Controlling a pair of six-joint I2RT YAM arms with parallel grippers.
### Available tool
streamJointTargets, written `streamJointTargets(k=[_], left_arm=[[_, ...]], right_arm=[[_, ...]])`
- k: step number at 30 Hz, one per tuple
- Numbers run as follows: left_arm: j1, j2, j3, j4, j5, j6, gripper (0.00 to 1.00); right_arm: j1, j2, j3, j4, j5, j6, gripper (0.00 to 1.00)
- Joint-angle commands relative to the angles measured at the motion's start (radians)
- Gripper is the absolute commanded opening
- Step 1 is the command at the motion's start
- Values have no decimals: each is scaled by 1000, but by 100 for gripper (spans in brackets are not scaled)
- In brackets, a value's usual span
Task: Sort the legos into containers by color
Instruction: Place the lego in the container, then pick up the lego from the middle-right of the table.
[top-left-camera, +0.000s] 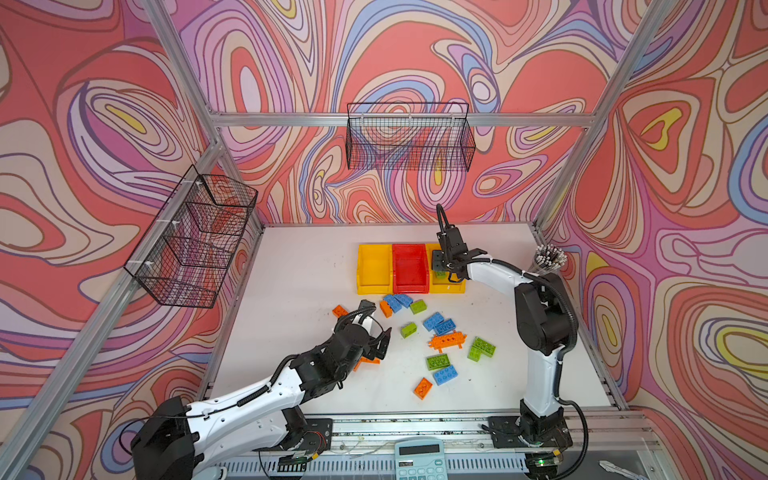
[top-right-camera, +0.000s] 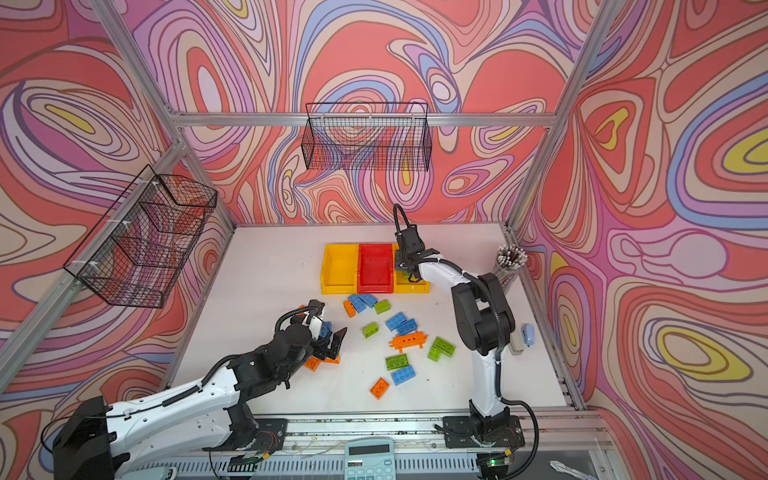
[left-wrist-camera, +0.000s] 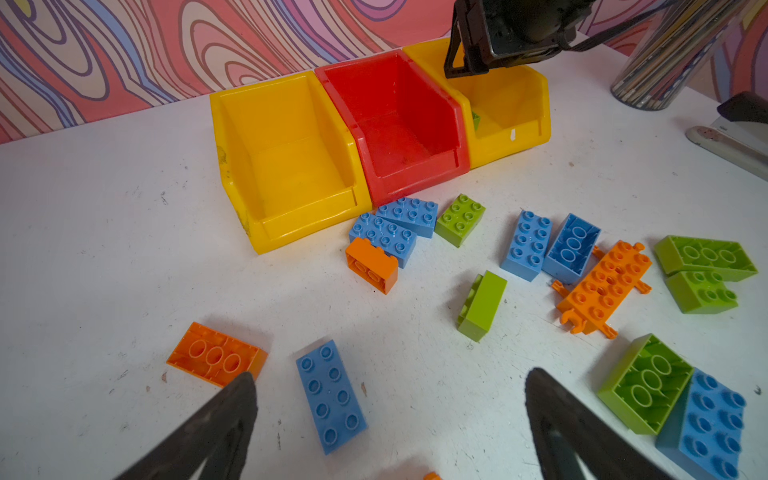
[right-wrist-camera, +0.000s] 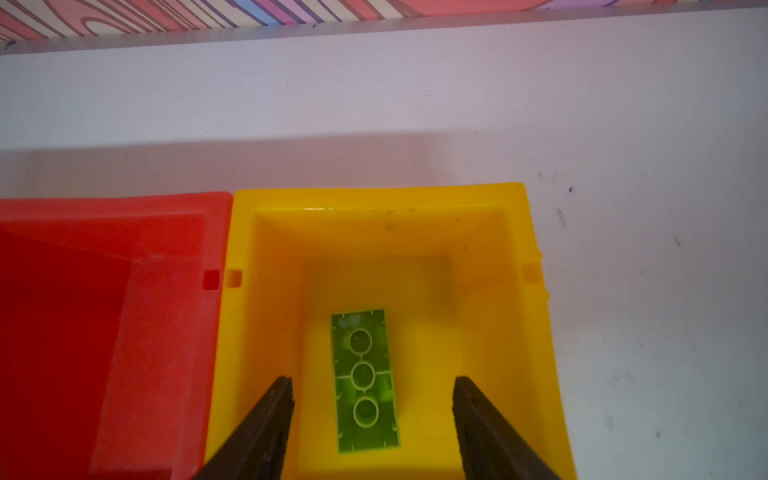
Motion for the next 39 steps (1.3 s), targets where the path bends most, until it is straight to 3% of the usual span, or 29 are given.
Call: streamJointTargets(k=[1, 20, 39], left_arm=[[1, -30, 22, -12, 16, -7, 100], [2, 65, 32, 118, 193, -68, 100], [1, 79, -27, 197, 277, -108, 100]], right_arm=[[3, -109, -56, 17, -1, -1, 66], [5, -661, -606, -61, -23, 125, 70], [15, -810, -860, -172, -4, 379, 72]])
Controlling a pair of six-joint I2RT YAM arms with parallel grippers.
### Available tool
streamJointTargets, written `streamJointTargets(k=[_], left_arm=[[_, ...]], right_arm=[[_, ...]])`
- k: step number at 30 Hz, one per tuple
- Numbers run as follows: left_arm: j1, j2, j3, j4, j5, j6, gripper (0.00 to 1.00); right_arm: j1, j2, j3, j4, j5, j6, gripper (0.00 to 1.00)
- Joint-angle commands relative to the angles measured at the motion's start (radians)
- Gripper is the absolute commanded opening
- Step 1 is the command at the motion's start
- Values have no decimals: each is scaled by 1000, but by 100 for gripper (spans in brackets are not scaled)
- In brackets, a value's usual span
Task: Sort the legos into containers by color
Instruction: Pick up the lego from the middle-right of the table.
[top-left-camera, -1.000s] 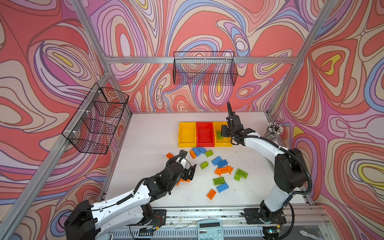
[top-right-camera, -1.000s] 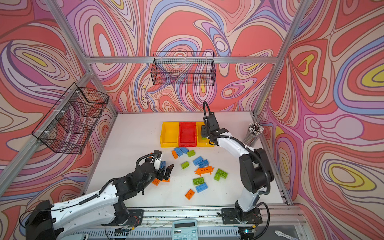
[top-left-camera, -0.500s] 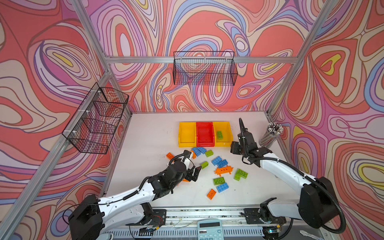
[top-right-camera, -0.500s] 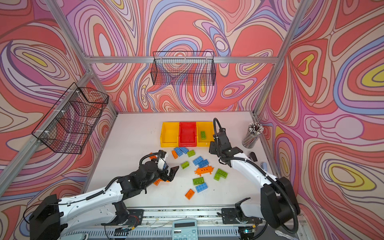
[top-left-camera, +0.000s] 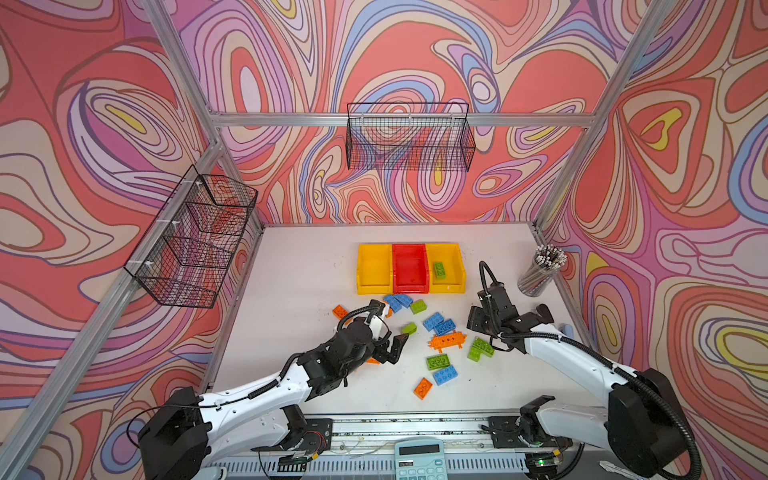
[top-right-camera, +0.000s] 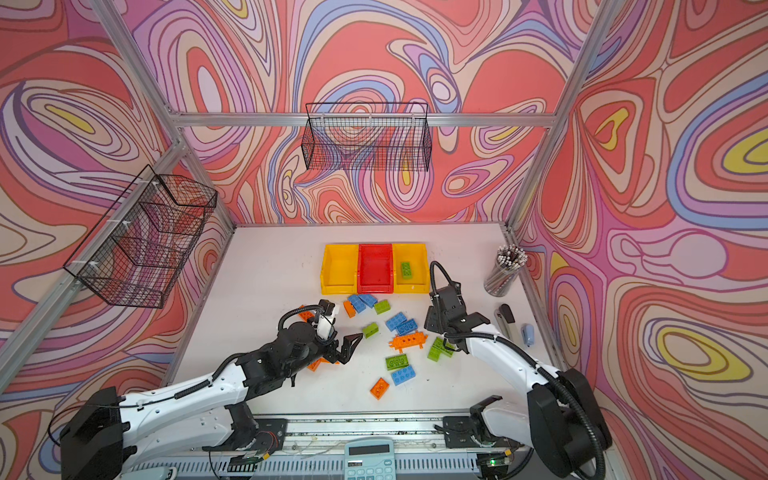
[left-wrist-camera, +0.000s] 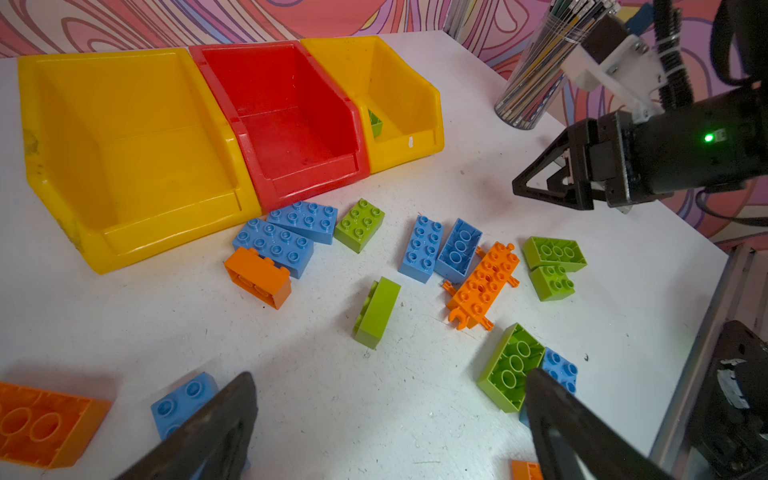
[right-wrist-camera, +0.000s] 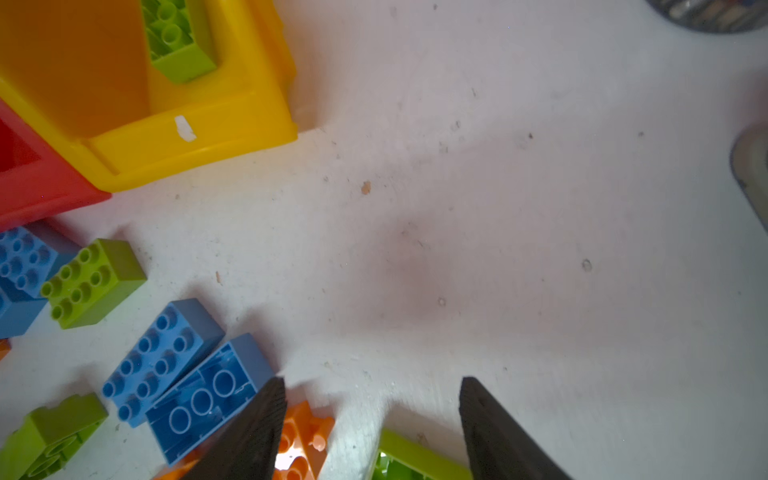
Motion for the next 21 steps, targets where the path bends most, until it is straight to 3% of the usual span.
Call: streamJointTargets(k=[1, 5, 21], left_arm=[[1, 4, -26, 52, 26, -20, 100], [1, 25, -28, 65, 37, -13, 100], [1, 44, -47, 87, 37, 12, 100]], right_arm=[[7, -41, -41, -52, 23, 99, 74], [6, -78, -67, -82, 39, 136, 81], [9, -79, -127, -95, -14, 226, 87]])
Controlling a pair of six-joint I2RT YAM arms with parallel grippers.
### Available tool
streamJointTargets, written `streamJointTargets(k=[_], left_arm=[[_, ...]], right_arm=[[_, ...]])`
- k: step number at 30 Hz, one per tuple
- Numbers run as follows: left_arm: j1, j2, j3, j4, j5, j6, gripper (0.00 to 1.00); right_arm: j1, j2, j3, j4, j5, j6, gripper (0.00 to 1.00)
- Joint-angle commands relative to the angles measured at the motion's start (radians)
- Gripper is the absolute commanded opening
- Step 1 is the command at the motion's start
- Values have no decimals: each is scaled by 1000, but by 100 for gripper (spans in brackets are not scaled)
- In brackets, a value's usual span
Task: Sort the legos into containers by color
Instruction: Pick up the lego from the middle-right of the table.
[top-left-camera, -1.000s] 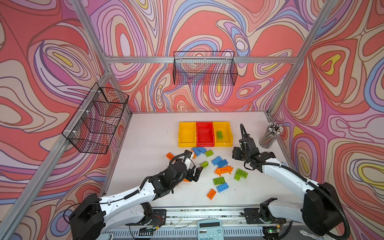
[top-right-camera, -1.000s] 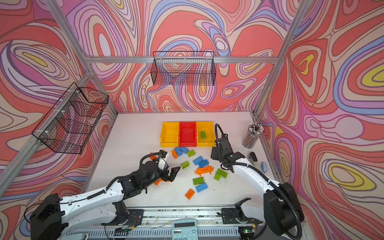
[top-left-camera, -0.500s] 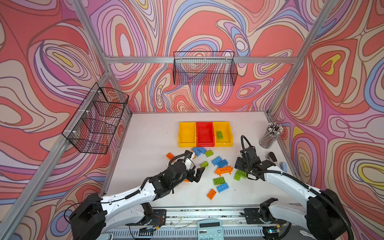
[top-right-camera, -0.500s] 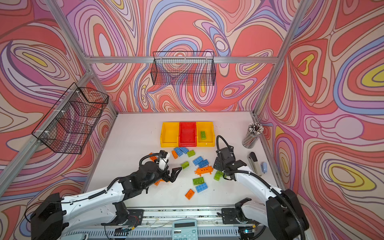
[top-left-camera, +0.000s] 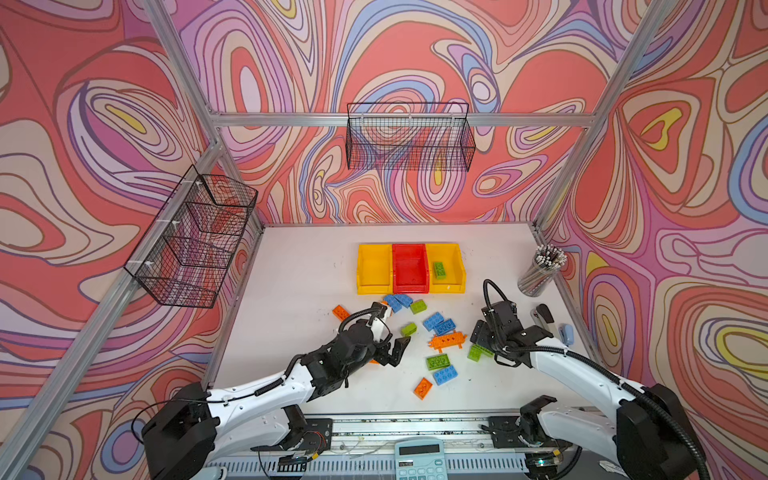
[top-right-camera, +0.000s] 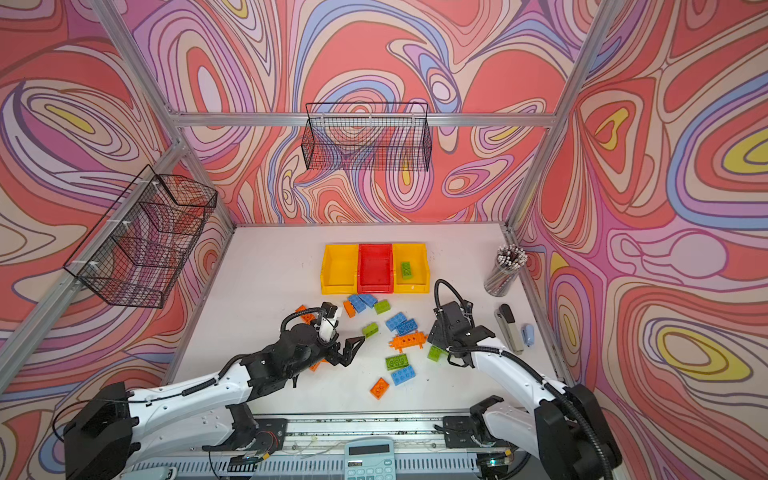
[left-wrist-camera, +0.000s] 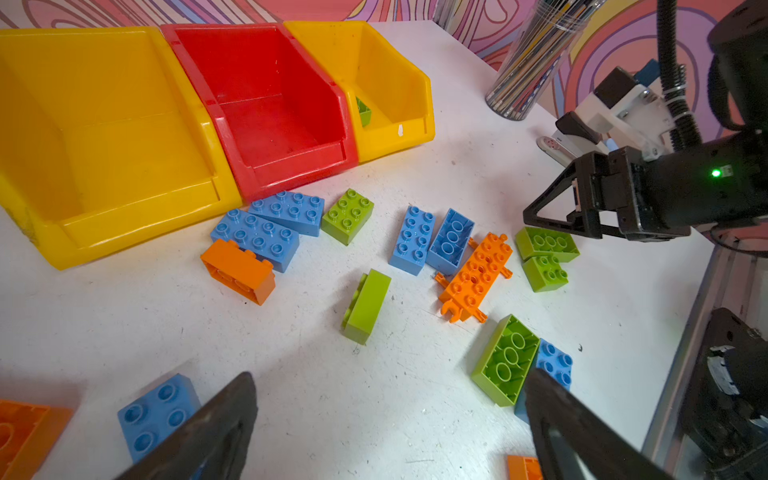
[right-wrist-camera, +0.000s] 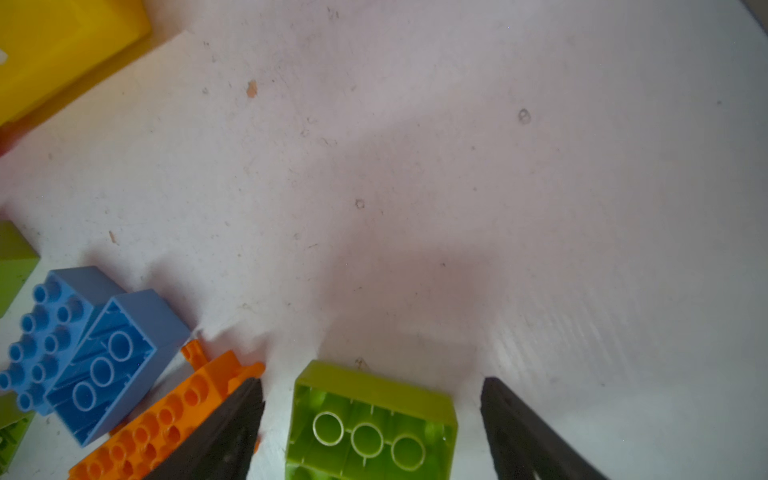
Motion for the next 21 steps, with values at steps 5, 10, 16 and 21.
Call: streamJointTargets(k=[5, 10, 16, 21], left_arm=[[1, 12, -16, 28, 2, 15, 100], [1, 12, -17, 29, 2, 16, 100], [2, 7, -19, 25, -5, 19, 100], [2, -1, -22, 17, -15, 22, 100]], right_arm=[[10, 15, -27, -11, -17, 53, 85], [20, 44, -25, -9, -20, 53, 81], [30, 81, -24, 7, -20, 52, 80], [38, 110, -11, 15, -20, 41, 65]])
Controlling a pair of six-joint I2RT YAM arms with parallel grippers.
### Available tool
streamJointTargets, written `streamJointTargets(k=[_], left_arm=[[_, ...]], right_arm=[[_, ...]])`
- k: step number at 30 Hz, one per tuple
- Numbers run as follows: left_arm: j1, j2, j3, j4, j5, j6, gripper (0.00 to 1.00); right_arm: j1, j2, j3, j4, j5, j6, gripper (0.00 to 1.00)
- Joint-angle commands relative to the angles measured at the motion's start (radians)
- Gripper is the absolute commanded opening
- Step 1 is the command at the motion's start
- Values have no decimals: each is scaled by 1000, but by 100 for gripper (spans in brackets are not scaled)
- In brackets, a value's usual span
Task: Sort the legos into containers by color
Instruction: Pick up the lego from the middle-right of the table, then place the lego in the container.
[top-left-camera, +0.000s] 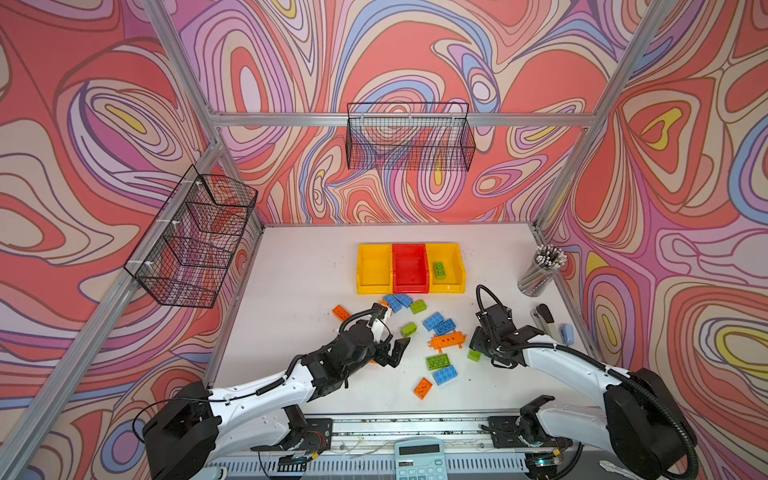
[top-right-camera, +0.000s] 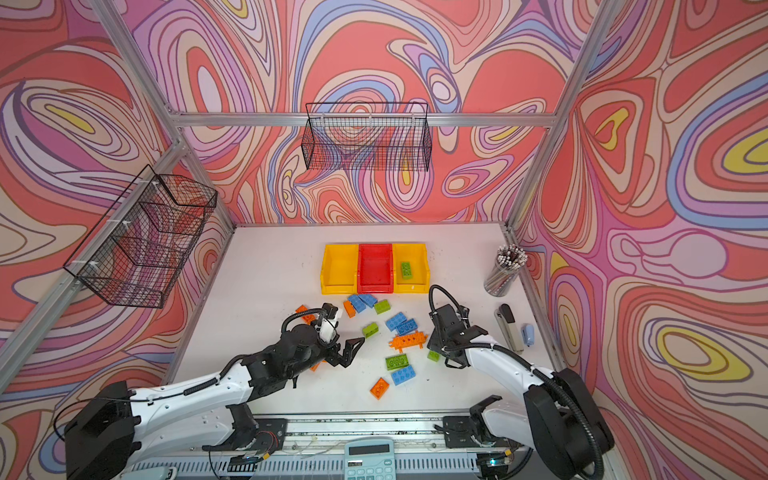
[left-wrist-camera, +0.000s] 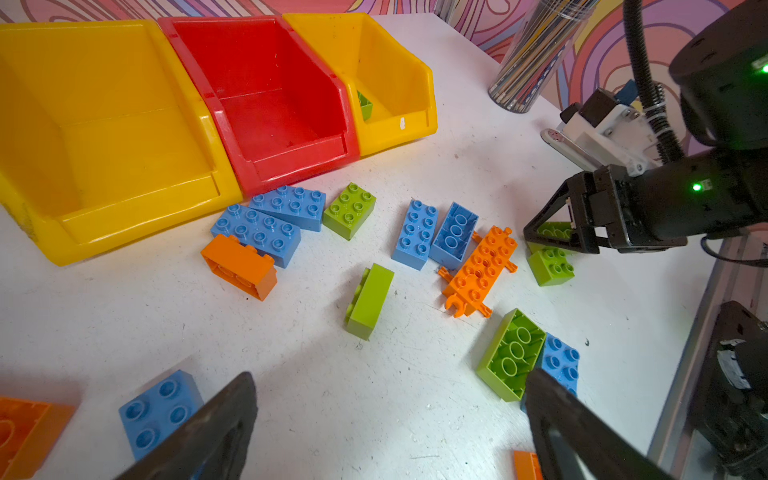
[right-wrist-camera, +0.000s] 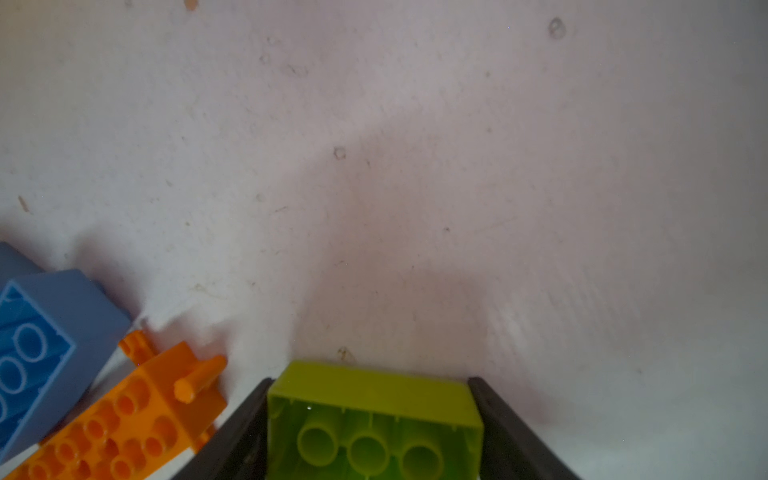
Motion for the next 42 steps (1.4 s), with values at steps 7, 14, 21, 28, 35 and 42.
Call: streamJointTargets(k=[7, 14, 21, 28, 35, 42], left_arm=[[1, -17, -12, 1, -29, 15, 100], [2, -17, 12, -49, -59, 9, 100], [0, -53, 34, -138, -99, -6, 100], [1, -116, 53, -228, -148, -21, 100], [1, -160, 62, -290, -189, -37, 100], [1, -157, 84, -315, -208, -40, 100]], right_arm=[[16, 34, 85, -37, 24, -29, 46], [14, 131, 303, -20, 51, -129, 46], [13, 380, 605, 10, 98, -286, 46], [4, 617, 862, 30, 122, -387, 46], [-25, 738, 988, 50, 100, -419, 49], [-39, 766, 1043, 59, 75, -449, 76]])
